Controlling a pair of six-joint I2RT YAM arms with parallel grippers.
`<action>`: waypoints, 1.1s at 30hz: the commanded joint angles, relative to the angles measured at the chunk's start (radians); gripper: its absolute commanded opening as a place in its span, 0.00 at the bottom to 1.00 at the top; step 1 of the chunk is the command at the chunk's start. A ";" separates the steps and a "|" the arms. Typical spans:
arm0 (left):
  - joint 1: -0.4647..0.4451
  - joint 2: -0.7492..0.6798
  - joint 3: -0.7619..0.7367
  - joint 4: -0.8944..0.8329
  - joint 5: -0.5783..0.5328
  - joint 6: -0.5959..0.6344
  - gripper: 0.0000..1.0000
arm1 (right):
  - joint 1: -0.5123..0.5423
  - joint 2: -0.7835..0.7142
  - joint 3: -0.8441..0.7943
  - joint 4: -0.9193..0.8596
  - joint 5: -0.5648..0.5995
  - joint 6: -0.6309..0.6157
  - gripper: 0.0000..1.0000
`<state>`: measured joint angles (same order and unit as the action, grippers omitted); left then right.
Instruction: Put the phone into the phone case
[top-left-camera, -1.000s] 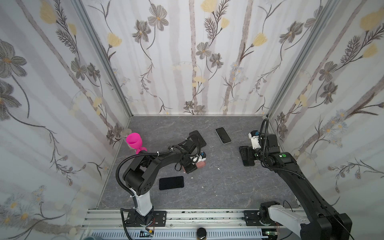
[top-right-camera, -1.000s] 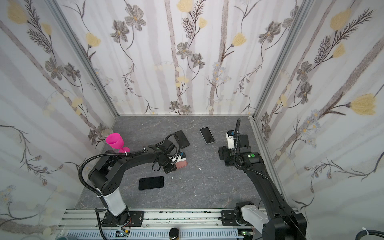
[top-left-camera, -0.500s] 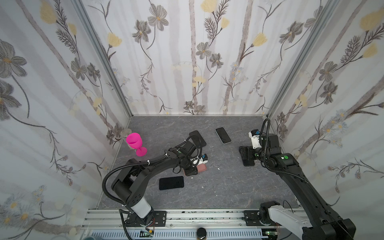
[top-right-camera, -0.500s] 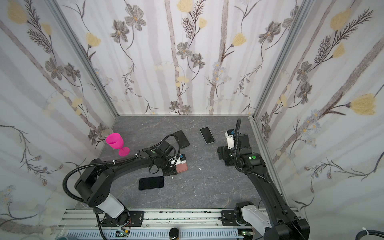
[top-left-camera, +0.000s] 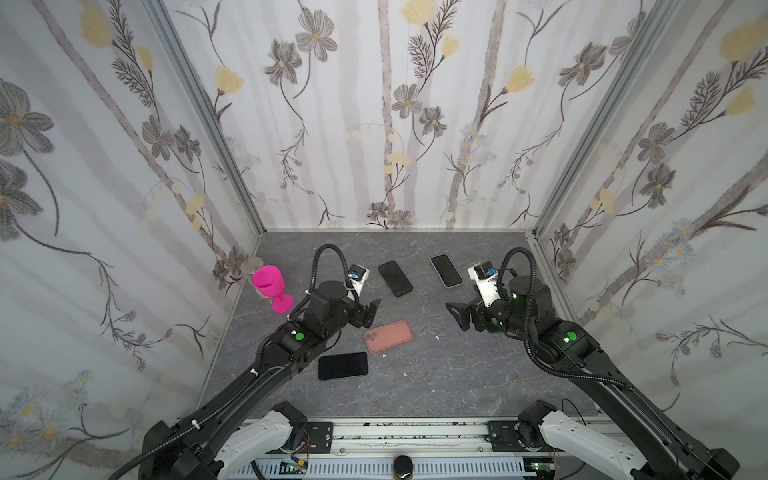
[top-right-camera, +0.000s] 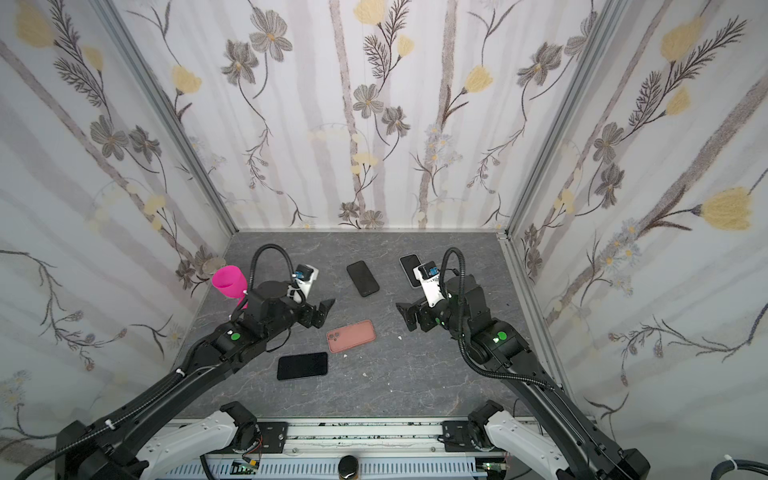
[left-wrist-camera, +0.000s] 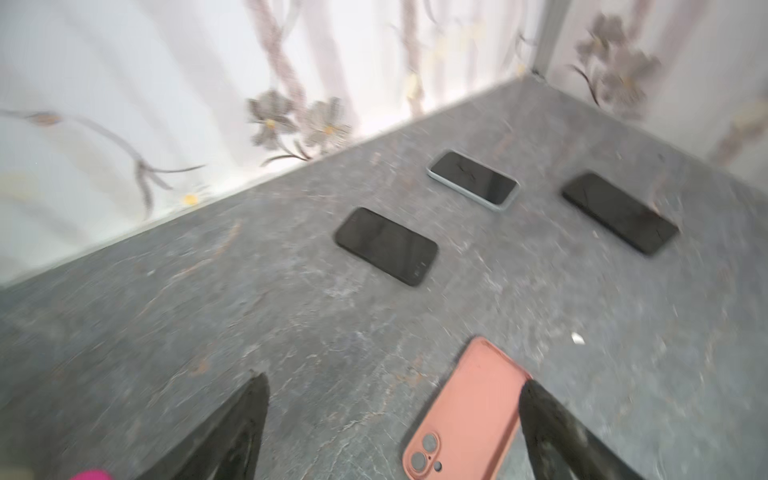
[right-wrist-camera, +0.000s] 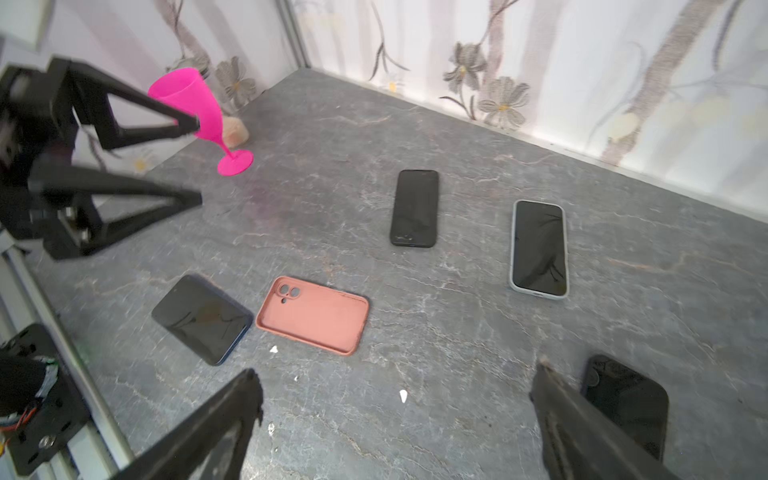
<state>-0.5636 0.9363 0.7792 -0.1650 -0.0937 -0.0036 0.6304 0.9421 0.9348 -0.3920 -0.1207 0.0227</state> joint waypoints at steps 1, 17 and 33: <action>0.077 -0.067 -0.021 -0.051 -0.125 -0.233 0.92 | 0.098 0.056 0.010 0.117 0.016 -0.095 1.00; 0.457 0.028 -0.131 -0.119 0.062 -0.419 0.90 | 0.500 0.604 0.137 0.308 0.010 -0.456 1.00; 0.495 0.037 -0.183 -0.056 0.050 -0.398 0.89 | 0.529 1.082 0.451 0.118 -0.079 -0.468 1.00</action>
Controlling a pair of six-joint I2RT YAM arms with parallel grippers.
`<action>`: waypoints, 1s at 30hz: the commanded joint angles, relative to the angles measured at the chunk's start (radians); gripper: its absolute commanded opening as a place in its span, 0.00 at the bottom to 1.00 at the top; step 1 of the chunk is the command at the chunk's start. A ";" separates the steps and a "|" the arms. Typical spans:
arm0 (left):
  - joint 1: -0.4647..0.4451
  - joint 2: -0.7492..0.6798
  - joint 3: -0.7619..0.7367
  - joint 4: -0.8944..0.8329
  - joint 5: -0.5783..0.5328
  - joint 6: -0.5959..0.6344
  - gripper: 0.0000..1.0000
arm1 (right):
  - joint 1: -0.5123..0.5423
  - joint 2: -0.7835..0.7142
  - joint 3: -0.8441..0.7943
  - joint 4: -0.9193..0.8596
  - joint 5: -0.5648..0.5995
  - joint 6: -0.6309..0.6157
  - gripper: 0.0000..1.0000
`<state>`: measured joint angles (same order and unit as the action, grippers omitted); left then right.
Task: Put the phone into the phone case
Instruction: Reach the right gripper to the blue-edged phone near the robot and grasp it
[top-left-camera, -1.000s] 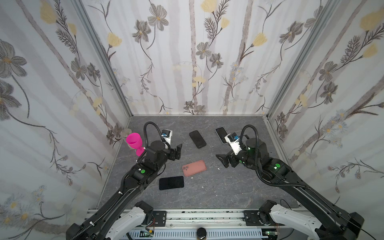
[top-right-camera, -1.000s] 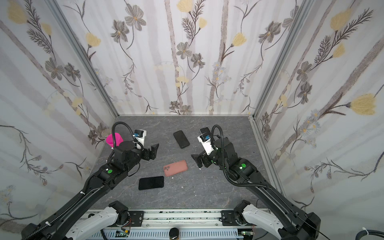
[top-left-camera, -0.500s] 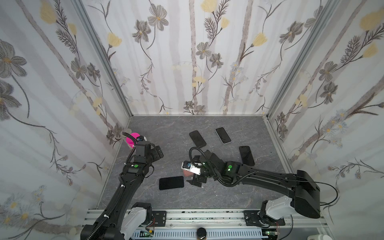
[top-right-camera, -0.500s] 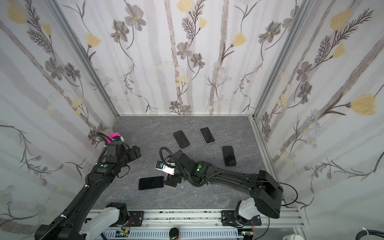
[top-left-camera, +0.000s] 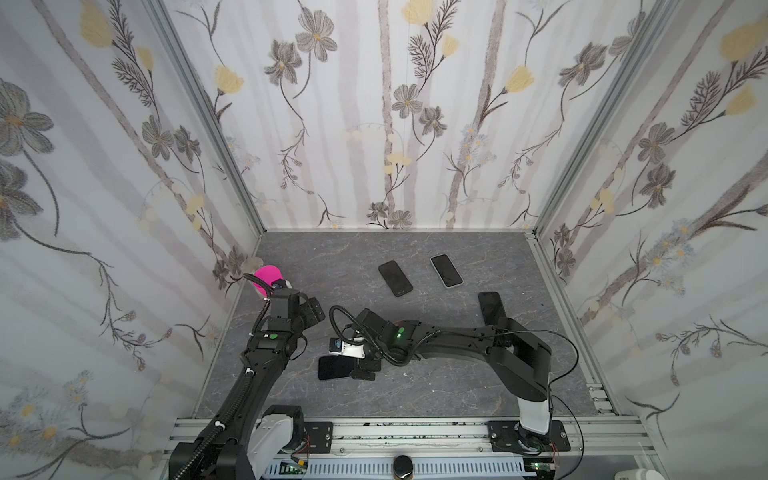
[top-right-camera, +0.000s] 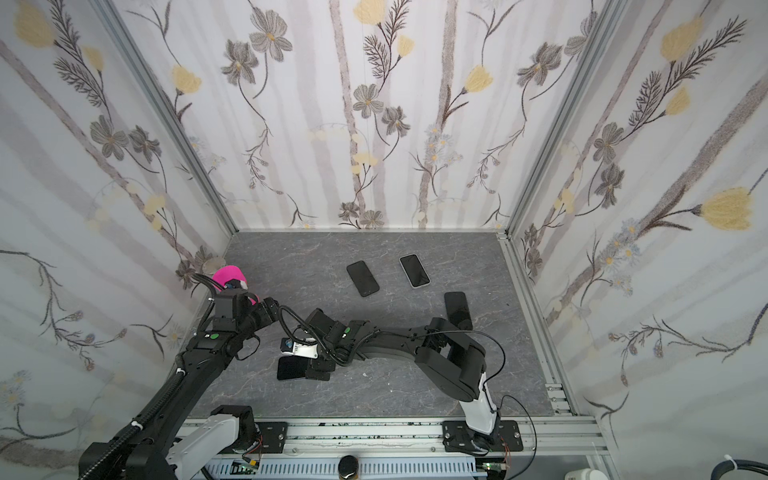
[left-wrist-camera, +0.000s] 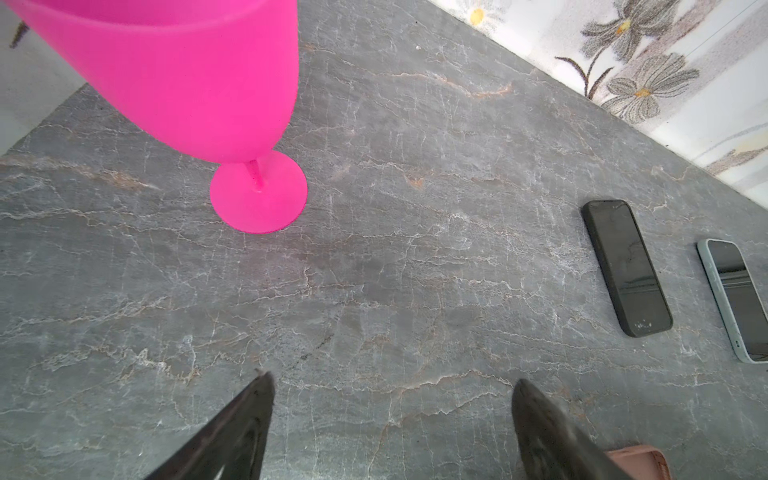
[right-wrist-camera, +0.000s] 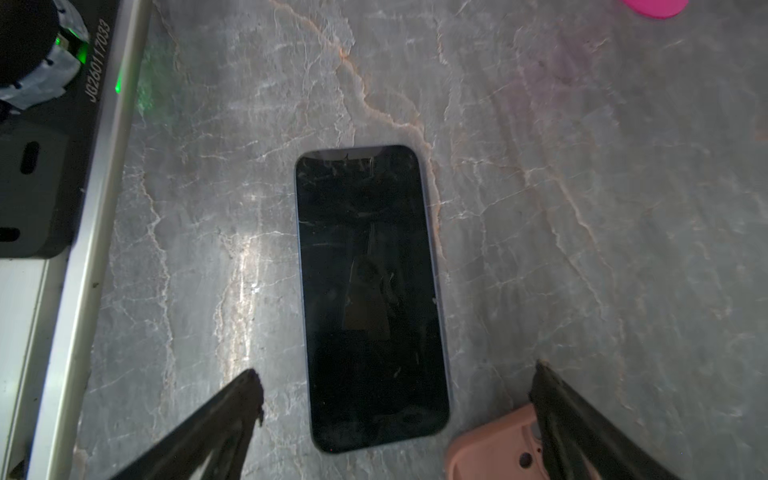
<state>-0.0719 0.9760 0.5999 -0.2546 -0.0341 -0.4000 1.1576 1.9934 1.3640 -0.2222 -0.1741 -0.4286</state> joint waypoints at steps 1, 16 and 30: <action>0.003 -0.005 -0.006 0.035 -0.010 -0.002 0.89 | 0.003 0.042 0.027 -0.058 -0.021 -0.019 1.00; 0.003 -0.009 -0.018 0.057 0.014 0.004 0.89 | 0.004 0.146 0.126 -0.180 -0.002 -0.050 0.99; 0.003 -0.026 -0.021 0.053 0.007 0.008 0.89 | 0.001 0.251 0.245 -0.374 0.036 -0.078 0.72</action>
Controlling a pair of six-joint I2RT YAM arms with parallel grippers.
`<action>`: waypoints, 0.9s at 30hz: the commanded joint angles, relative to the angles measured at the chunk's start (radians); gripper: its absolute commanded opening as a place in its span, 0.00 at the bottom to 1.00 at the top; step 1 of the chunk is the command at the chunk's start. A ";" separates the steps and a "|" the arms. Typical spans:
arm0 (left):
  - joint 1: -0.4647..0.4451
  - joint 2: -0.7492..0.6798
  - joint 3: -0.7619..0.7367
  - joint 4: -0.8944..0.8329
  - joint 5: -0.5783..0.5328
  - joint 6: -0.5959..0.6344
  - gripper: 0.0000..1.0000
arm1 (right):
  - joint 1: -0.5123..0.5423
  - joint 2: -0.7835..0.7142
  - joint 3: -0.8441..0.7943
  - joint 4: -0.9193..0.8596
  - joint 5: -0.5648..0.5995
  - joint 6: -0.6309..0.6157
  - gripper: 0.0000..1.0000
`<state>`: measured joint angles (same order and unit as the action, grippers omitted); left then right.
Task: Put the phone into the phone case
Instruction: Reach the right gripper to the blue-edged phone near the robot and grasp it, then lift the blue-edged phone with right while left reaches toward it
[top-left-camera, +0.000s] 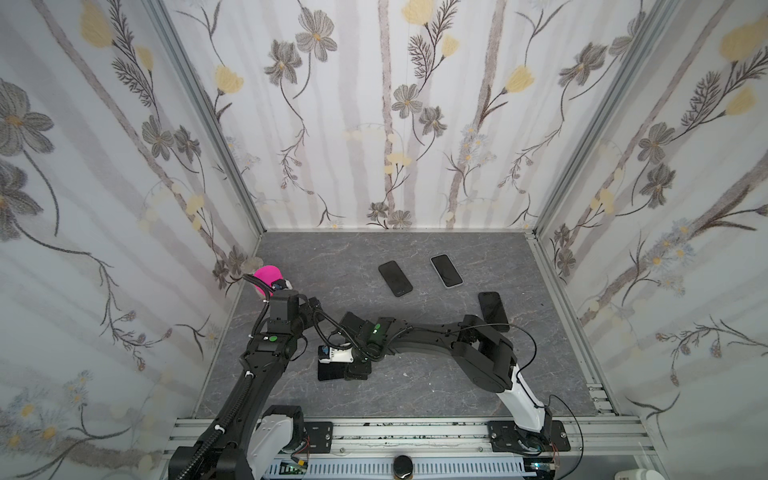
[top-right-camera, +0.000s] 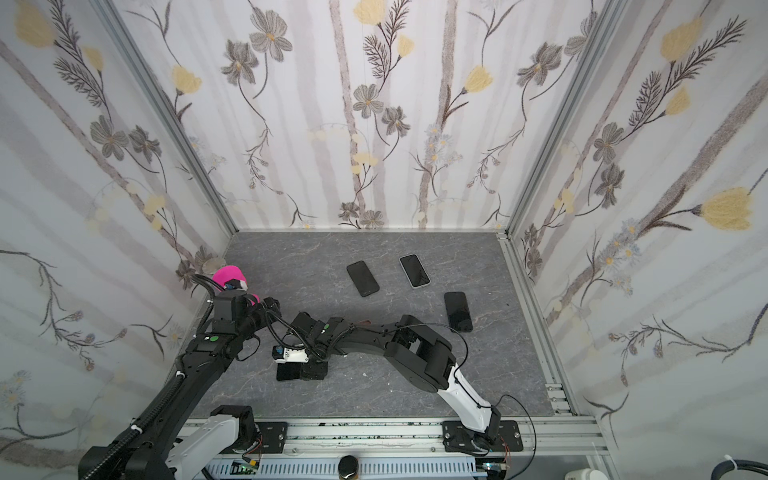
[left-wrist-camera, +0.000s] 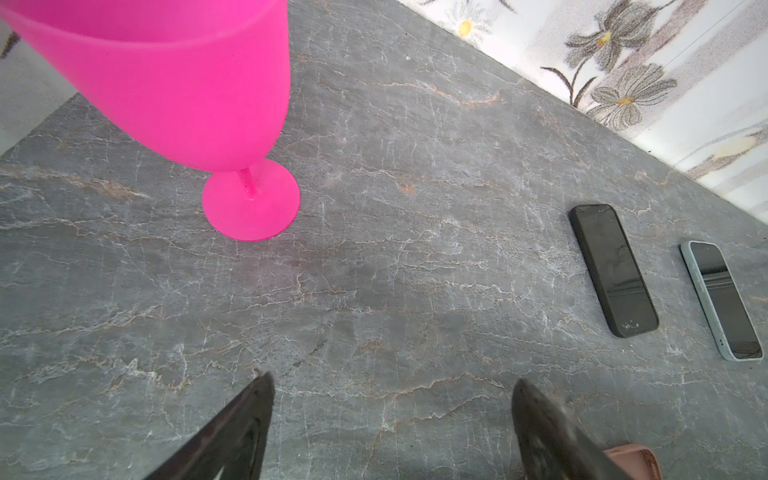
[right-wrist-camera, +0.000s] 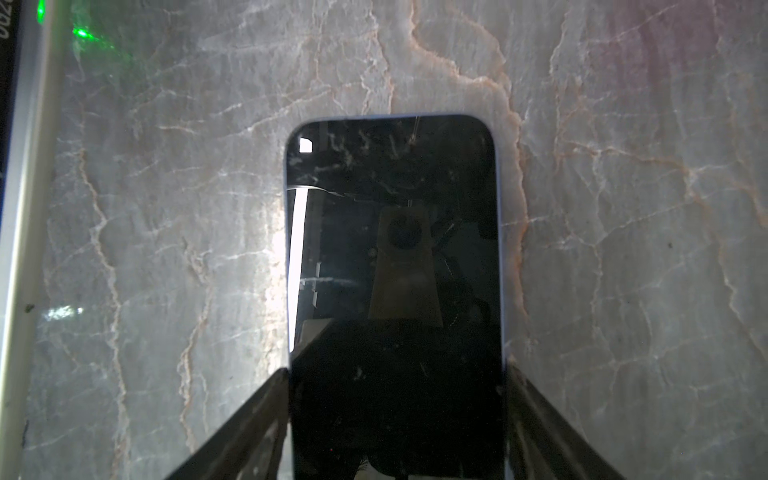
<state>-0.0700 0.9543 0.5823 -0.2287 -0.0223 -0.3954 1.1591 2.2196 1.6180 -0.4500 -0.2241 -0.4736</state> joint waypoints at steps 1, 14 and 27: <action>0.001 -0.006 -0.003 0.028 -0.005 0.004 0.89 | 0.000 0.024 -0.009 -0.146 0.095 -0.030 0.69; 0.001 -0.002 -0.006 0.031 0.019 0.006 0.89 | 0.000 -0.071 -0.009 -0.117 0.097 0.016 0.56; 0.000 0.006 -0.008 0.032 0.063 0.007 0.88 | -0.009 -0.153 -0.087 -0.062 0.035 0.069 0.56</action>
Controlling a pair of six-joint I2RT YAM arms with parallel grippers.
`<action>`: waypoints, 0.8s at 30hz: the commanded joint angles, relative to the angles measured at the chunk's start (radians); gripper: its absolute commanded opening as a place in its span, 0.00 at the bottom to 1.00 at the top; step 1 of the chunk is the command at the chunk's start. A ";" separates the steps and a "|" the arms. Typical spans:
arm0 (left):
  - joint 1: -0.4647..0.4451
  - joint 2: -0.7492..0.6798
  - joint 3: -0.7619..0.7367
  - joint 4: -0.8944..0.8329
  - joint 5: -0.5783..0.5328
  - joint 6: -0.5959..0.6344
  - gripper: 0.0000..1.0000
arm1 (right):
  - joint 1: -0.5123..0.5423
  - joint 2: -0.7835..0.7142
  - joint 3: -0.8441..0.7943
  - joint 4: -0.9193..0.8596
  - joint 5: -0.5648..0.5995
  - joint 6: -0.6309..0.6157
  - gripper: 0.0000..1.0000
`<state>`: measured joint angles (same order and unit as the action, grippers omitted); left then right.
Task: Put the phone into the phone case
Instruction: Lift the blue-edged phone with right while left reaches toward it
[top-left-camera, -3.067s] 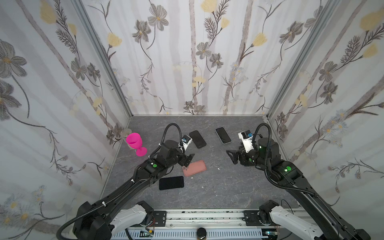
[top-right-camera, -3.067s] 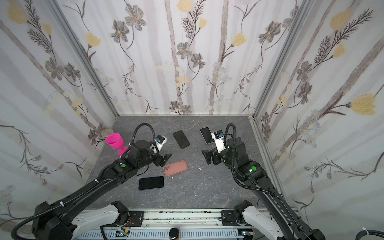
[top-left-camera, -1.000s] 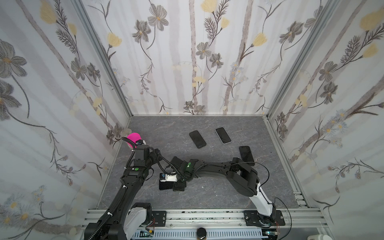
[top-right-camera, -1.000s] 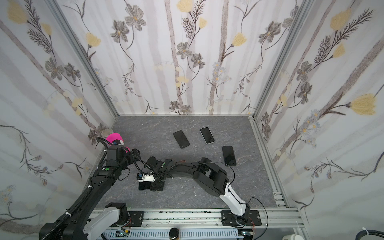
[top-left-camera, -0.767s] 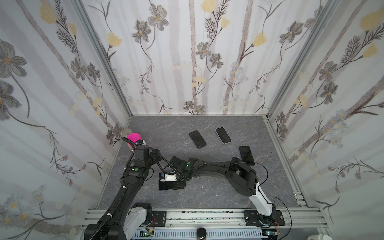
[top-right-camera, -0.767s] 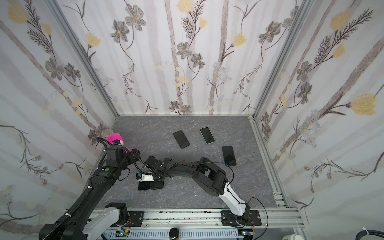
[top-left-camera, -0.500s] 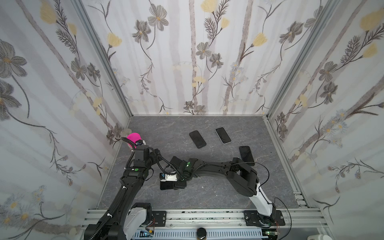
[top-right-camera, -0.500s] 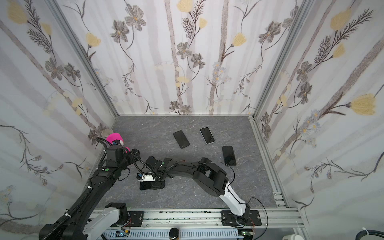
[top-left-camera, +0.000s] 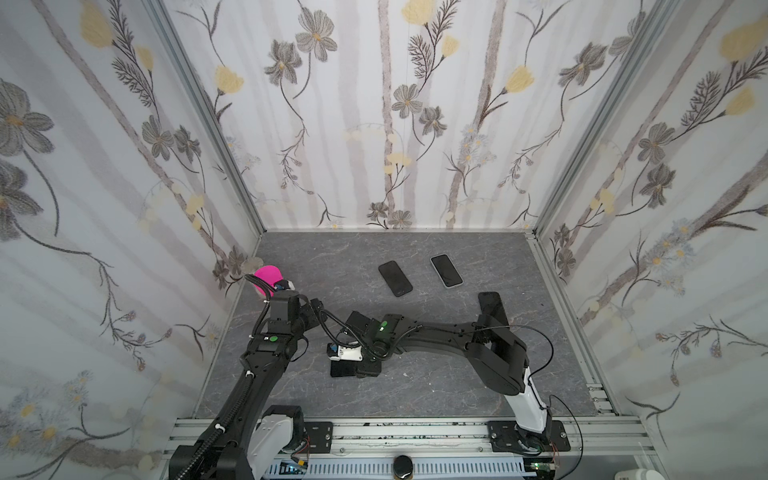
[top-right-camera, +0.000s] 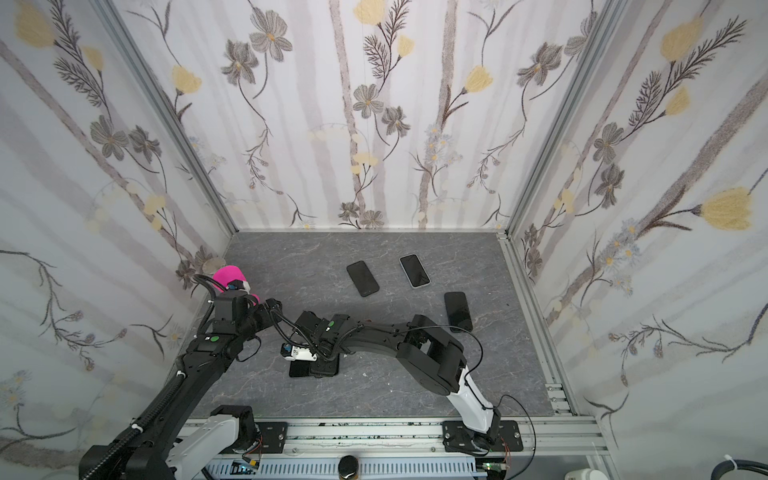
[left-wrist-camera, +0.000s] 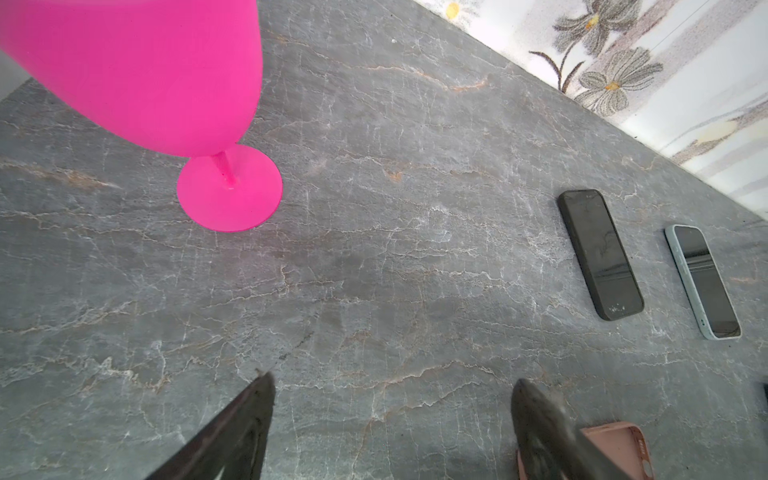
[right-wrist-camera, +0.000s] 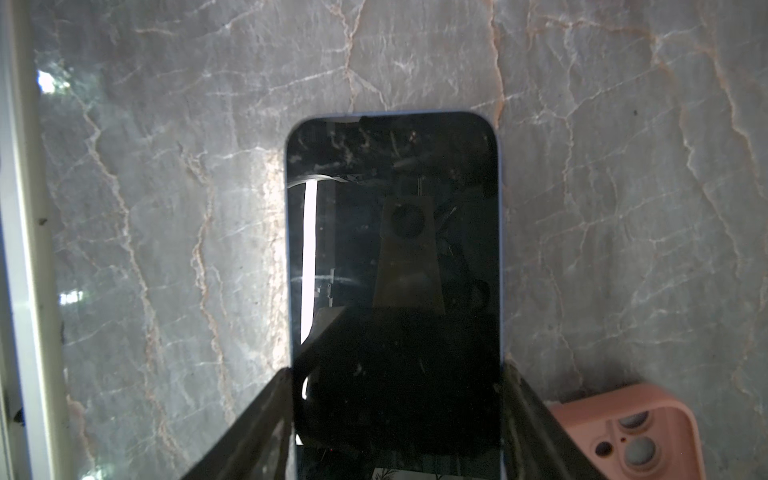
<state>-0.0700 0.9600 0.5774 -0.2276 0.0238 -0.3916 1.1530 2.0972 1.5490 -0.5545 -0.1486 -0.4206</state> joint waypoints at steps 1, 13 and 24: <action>0.001 0.000 -0.003 0.031 0.021 0.003 0.88 | -0.005 -0.042 -0.031 0.051 -0.044 0.020 0.56; 0.001 0.034 0.007 0.072 0.283 -0.002 0.87 | -0.062 -0.203 -0.198 0.140 -0.060 0.076 0.55; -0.085 0.218 0.130 0.036 0.696 -0.038 0.82 | -0.213 -0.412 -0.392 0.215 -0.064 0.107 0.55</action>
<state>-0.1284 1.1473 0.6796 -0.1913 0.5682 -0.4194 0.9600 1.7229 1.1770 -0.3969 -0.1894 -0.3214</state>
